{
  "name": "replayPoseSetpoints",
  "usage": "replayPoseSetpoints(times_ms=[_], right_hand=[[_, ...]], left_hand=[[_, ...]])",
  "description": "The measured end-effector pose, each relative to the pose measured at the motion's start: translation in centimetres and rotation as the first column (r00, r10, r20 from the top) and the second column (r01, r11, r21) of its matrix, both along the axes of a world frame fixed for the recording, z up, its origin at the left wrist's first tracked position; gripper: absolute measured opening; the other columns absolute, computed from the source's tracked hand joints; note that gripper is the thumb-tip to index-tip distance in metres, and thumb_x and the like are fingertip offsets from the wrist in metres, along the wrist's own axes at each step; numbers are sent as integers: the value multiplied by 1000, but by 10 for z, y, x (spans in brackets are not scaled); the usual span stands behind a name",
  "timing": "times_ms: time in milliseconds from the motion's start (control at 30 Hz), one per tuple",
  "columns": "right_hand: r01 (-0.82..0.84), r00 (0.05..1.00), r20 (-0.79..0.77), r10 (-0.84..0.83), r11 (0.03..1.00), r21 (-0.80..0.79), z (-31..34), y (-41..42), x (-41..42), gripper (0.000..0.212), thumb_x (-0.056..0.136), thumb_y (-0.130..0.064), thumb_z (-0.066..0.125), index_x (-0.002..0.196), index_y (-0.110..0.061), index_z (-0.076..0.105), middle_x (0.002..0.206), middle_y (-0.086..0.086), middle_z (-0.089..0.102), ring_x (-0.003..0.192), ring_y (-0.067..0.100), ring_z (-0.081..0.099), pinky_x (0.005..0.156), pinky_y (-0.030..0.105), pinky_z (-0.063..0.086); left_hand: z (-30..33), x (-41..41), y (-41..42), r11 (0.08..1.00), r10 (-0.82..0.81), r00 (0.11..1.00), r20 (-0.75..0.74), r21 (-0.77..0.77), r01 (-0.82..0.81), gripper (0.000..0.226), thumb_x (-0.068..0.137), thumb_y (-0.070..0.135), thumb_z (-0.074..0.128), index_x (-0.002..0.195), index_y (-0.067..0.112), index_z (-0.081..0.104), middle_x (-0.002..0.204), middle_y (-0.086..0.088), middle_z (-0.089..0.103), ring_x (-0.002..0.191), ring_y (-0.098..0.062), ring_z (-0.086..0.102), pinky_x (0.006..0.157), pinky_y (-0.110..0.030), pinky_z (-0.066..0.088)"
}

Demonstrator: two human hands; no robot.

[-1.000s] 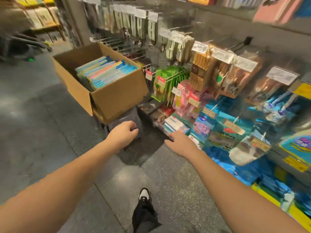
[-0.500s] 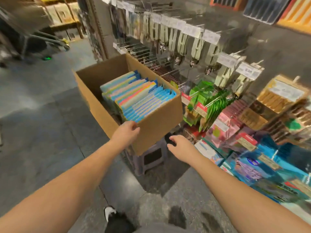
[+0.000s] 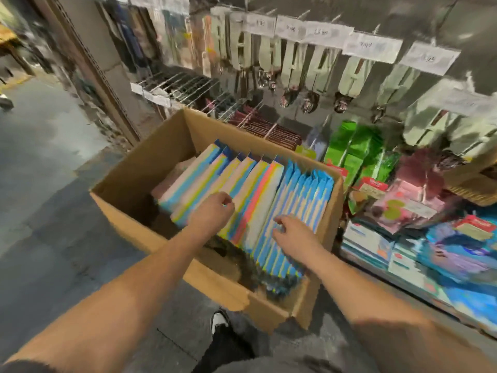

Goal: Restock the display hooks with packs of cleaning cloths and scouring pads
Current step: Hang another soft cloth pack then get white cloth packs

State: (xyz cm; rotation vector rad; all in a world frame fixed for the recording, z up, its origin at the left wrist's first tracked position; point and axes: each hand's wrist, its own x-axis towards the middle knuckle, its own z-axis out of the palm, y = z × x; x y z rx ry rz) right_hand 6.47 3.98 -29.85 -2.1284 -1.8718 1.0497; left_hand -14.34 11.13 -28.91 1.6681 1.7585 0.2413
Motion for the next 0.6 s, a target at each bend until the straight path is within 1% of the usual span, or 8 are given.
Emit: replayPoseSetpoints(times_ms=[133, 233, 300, 367, 400, 467, 500, 600], right_hand=[[143, 989, -33, -143, 990, 14, -5, 37, -35, 54, 99, -32, 54, 149, -14, 39, 147, 7, 40, 130, 22, 47, 105, 27, 33], [265, 964, -34, -265, 964, -12, -15, 58, -52, 64, 99, -38, 51, 155, -19, 26, 154, 3, 30, 138, 22, 39, 113, 34, 35], [325, 945, -15, -326, 944, -53, -24, 70, -62, 69, 98, -40, 51, 157, -19, 20, 158, 4, 23, 145, 24, 29, 117, 38, 30], [375, 927, 9, -376, 923, -80, -33, 77, -70, 73, 98, -40, 51, 158, -17, 16, 159, 6, 20, 148, 25, 22, 120, 38, 24], [413, 910, 9, -414, 908, -69, -36, 79, -73, 74, 98, -37, 53, 158, -15, 16, 158, 9, 23, 147, 26, 24, 119, 36, 23], [507, 861, -31, -507, 862, -18, -39, 81, -78, 75, 95, -29, 61, 156, -8, 22, 150, 14, 33, 139, 29, 35, 111, 32, 29], [539, 841, -44, -539, 842, -2, -40, 82, -79, 76, 93, -25, 64, 154, -5, 24, 145, 16, 39, 133, 30, 42, 106, 31, 34], [557, 830, -10, -558, 830, -35, -46, 86, -79, 73, 90, -28, 64, 149, 0, 33, 109, 10, 54, 95, 23, 58, 76, 30, 45]], left_hand=[[-20, -25, 50, 994, -67, 998, 18, -81, 69, 25, 100, 24, 52, 121, 14, 62, 125, -10, 61, 111, -29, 60, 86, -31, 43], [-32, -22, 77, 987, -122, 991, 52, -103, 127, 7, 97, 22, 51, 97, 17, 55, 102, -6, 54, 91, -23, 53, 81, -30, 41], [-45, -14, 90, 975, -185, 981, 66, -114, 191, 13, 92, 26, 51, 91, 12, 52, 95, -6, 51, 87, -24, 53, 81, -37, 48], [-58, -6, 96, 953, -277, 961, 12, -121, 277, 16, 93, 24, 54, 94, 8, 55, 97, -10, 52, 91, -29, 53, 73, -38, 43], [-65, -3, 98, 937, -337, 940, -46, -112, 331, 19, 94, 25, 54, 99, 7, 59, 101, -11, 53, 98, -31, 52, 74, -37, 40], [-77, 0, 98, 913, -406, 894, -187, -54, 403, 29, 98, 30, 51, 116, 11, 62, 122, -8, 54, 115, -33, 48, 88, -39, 41], [-82, 1, 97, 907, -411, 882, -232, -2, 422, 30, 97, 31, 51, 118, 12, 62, 128, -7, 53, 118, -32, 46, 92, -39, 40], [-91, 8, 93, 883, -430, 869, -243, 89, 461, 29, 95, 30, 52, 111, 7, 63, 127, -11, 53, 114, -34, 46, 90, -40, 39]])
